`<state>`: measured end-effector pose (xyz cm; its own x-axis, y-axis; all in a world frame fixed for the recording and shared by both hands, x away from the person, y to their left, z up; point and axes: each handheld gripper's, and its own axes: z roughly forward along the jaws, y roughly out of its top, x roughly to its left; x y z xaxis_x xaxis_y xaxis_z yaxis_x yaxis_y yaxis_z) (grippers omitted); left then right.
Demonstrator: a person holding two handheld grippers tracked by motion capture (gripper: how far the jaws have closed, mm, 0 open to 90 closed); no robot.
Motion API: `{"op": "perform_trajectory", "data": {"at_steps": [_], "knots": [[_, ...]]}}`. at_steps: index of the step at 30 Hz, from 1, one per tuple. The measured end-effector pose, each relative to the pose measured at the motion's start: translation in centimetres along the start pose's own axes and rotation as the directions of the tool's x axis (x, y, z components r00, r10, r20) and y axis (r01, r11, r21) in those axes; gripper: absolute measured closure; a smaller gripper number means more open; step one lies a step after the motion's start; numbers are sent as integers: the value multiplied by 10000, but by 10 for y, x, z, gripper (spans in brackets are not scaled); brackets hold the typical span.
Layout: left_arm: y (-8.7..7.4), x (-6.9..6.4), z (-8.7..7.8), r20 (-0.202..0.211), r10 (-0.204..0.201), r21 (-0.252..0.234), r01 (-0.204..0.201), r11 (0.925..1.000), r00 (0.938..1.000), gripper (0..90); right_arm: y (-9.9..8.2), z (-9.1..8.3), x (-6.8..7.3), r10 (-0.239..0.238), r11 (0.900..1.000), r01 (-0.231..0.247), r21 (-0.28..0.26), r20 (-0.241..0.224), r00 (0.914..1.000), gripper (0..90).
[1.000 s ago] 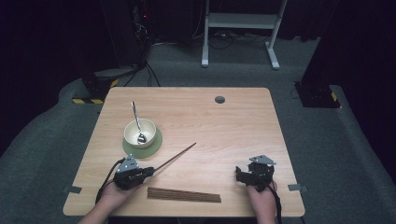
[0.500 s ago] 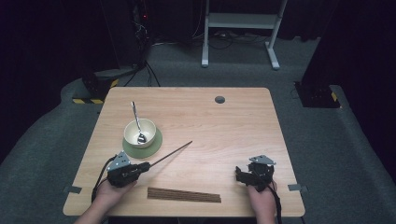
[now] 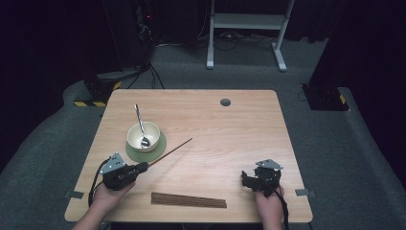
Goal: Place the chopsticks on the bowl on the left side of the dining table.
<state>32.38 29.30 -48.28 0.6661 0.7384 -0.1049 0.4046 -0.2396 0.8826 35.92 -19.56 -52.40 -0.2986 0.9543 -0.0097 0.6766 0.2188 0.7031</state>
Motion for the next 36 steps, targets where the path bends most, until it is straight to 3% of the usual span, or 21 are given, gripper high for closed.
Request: {"op": "perform_trajectory", "data": {"at_steps": [13,26,33,36], "knots": [[5,12,-7,-203,-324,-539,312,9981,9993,837,0,0,0,-17,10000,17,6,6,10000,94],[6,36,-13,-833,-815,-1003,730,9923,9932,837,0,0,0,-29,10000,29,9,4,10000,93],[11,37,-14,-991,-685,-891,597,9942,9927,838,0,1,1,-38,10000,38,-3,29,10000,93],[10,41,-13,-1044,-887,-917,792,9926,9906,838,0,1,1,-40,10000,40,-3,26,10000,93]]}}
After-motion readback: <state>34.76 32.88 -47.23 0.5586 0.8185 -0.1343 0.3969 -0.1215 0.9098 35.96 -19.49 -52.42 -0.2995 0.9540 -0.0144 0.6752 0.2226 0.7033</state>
